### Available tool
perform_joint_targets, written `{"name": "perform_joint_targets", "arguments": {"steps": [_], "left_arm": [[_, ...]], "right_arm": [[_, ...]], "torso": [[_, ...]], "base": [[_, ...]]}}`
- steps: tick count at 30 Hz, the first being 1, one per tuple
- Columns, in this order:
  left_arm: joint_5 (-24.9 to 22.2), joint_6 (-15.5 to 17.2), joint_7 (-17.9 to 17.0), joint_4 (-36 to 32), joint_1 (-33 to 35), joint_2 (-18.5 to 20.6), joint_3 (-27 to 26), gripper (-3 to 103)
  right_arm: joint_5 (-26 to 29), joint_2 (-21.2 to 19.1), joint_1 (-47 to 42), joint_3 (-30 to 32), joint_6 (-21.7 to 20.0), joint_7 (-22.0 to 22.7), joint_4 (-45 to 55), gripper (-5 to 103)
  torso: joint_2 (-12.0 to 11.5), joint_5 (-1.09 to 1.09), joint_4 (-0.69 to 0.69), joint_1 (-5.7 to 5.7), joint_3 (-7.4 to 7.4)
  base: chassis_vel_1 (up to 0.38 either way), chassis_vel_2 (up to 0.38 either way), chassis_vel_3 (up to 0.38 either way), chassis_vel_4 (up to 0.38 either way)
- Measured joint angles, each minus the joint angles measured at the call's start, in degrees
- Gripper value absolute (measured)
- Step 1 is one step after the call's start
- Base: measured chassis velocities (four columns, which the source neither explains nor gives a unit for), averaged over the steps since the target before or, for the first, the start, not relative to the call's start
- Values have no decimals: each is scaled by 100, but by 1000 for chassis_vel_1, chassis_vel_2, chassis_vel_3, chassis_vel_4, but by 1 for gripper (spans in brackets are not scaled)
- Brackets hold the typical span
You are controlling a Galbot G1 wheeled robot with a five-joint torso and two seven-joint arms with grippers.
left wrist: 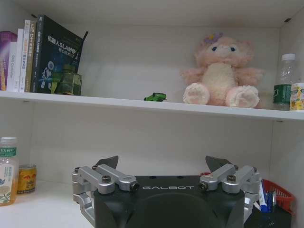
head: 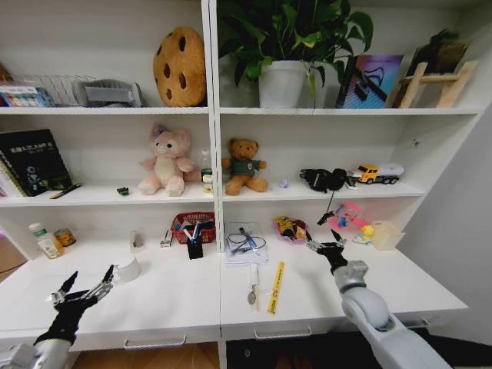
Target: Organize the objects on the table.
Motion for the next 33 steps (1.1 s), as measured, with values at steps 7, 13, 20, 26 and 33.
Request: {"name": "perform_joint_targets", "arguments": {"steps": [7, 13, 20, 26, 33], "left_arm": [[0, 0, 2, 0, 0, 0, 0, 100], [0, 0, 2, 0, 0, 0, 0, 100], [0, 0, 2, 0, 0, 0, 0, 100], [0, 0, 2, 0, 0, 0, 0, 100], [0, 0, 2, 0, 0, 0, 0, 100]], "right_arm": [[-286, 509, -1240, 1050, 563, -224, 568, 100], [-271, 821, -1788, 1423, 781, -300, 923, 100], [-217, 1085, -2122, 1592, 853, -282, 1303, 100], [-92, 1099, -2372, 1654, 794, -250, 1527, 100], [-74, 1084, -2371, 1651, 755, -234, 1539, 100]], "torso": [[0, 0, -2, 0, 0], [-1, -1, -1, 0, 0], [-1, 1, 0, 1, 1], [-2, 0, -1, 1, 1], [-1, 0, -1, 1, 1]], "base": [[0, 0, 0, 0], [0, 0, 0, 0], [0, 0, 0, 0], [0, 0, 0, 0], [0, 0, 0, 0]]}}
